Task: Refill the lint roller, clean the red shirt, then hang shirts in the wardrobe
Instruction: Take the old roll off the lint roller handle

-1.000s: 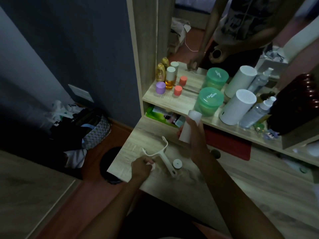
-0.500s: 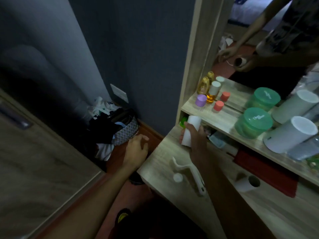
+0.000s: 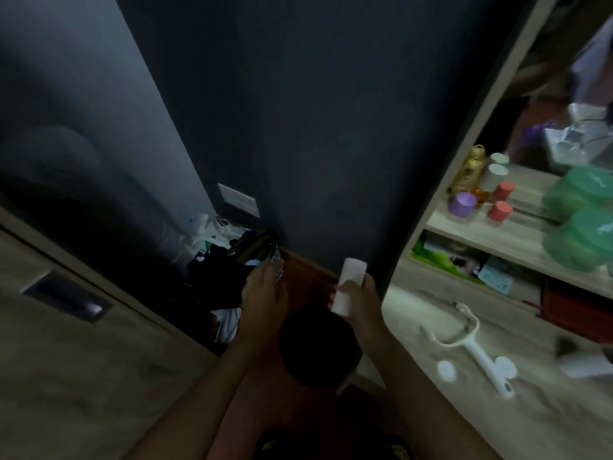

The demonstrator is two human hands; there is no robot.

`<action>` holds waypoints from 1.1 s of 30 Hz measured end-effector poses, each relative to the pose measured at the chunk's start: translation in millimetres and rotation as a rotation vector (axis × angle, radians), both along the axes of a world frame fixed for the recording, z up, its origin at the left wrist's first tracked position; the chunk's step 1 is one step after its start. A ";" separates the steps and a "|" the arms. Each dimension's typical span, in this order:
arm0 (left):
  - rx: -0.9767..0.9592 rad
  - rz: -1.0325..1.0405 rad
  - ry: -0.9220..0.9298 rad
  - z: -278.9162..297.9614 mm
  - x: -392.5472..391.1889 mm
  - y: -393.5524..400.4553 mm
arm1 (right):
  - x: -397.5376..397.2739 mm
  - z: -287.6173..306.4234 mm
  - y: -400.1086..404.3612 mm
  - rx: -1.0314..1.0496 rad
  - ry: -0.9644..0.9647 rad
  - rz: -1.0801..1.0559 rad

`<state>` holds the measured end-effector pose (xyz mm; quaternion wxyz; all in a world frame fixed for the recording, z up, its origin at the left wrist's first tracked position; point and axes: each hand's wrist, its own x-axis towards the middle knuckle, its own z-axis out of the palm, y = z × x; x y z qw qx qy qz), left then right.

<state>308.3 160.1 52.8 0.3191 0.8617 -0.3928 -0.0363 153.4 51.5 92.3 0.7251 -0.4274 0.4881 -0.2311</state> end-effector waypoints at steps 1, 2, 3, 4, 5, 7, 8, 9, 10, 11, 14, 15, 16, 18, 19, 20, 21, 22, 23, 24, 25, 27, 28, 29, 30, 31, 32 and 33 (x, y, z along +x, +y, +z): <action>-0.026 0.000 -0.015 -6.1 8.1 7.2 | 8.0 -8.1 11.3 -0.024 0.055 0.030; -0.044 0.008 -0.019 -11.3 15.1 15.2 | 14.6 -15.7 22.2 -0.038 0.095 0.050; -0.037 -0.002 -0.029 -20.9 19.4 23.2 | 17.4 -23.0 32.2 -0.038 0.110 0.058; -0.017 -0.031 -0.061 -31.6 23.7 32.0 | 20.4 -34.2 43.5 -0.018 0.119 0.046; 0.002 -0.070 -0.112 -43.0 28.0 40.6 | 22.5 -45.0 55.3 0.021 0.121 0.022; 0.084 -0.158 -0.133 -63.4 31.1 56.0 | 26.6 -69.7 81.5 0.101 0.151 -0.042; 0.159 -0.195 -0.110 -81.6 32.9 62.6 | 28.7 -81.3 92.7 0.117 0.173 -0.074; 0.238 -0.229 -0.111 -103.4 34.7 68.1 | 30.3 -93.6 101.8 0.107 0.220 -0.088; 0.310 -0.262 -0.107 -121.9 37.0 71.1 | 30.9 -105.8 108.6 0.089 0.279 -0.094; 0.382 -0.305 -0.083 -141.0 38.8 71.9 | 30.2 -120.4 113.6 0.059 0.359 -0.077; 0.384 -0.392 -0.085 -197.8 46.6 64.4 | 25.4 -182.2 116.8 0.015 0.524 -0.036; 0.380 -0.408 -0.102 -219.1 49.0 60.3 | 25.0 -204.0 115.0 0.004 0.547 -0.023; 0.394 -0.417 -0.096 -237.3 51.6 55.5 | 26.3 -230.8 112.3 -0.015 0.561 -0.014; 0.384 -0.427 -0.139 -286.6 55.7 48.4 | 28.2 -281.7 106.7 -0.063 0.581 0.017; 0.398 -0.456 -0.123 -311.0 56.7 41.9 | 29.2 -309.6 104.1 -0.083 0.602 0.033; 0.406 -0.499 -0.120 -334.0 57.8 38.4 | 29.7 -337.3 101.7 -0.096 0.623 0.044; 0.409 -0.538 -0.131 -363.1 59.3 34.1 | 30.3 -363.6 99.5 -0.104 0.648 0.054; 0.412 -0.566 -0.143 -389.6 61.0 30.9 | 31.4 -390.1 97.3 -0.116 0.675 0.056; 0.405 -0.576 -0.169 -410.9 61.9 25.9 | 33.4 -413.7 94.4 -0.128 0.709 0.060; 0.391 -0.589 -0.206 -435.3 63.7 21.7 | 36.4 -436.5 90.5 -0.144 0.741 0.066; 0.395 -0.607 -0.212 -456.6 64.8 20.1 | 39.5 -455.9 86.2 -0.165 0.771 0.079; 0.533 -0.632 -0.208 -488.4 63.8 21.8 | 45.1 -490.2 77.2 -0.224 0.823 0.133; 0.562 -0.649 -0.201 -503.2 64.7 20.9 | 47.5 -505.2 73.0 -0.251 0.849 0.161; 0.585 -0.678 -0.192 -513.3 67.6 16.8 | 50.3 -518.4 69.1 -0.269 0.872 0.183; 0.585 -0.701 -0.221 -522.4 71.6 14.4 | 52.5 -531.4 65.8 -0.283 0.889 0.194; 0.607 -0.719 -0.242 -534.1 75.7 10.2 | 55.2 -542.1 63.0 -0.288 0.903 0.198; 0.625 -0.721 -0.272 -539.9 77.8 7.0 | 57.4 -552.6 60.1 -0.288 0.909 0.192; 0.661 -0.718 -0.262 -543.7 79.8 2.0 | 59.7 -561.7 57.0 -0.284 0.910 0.185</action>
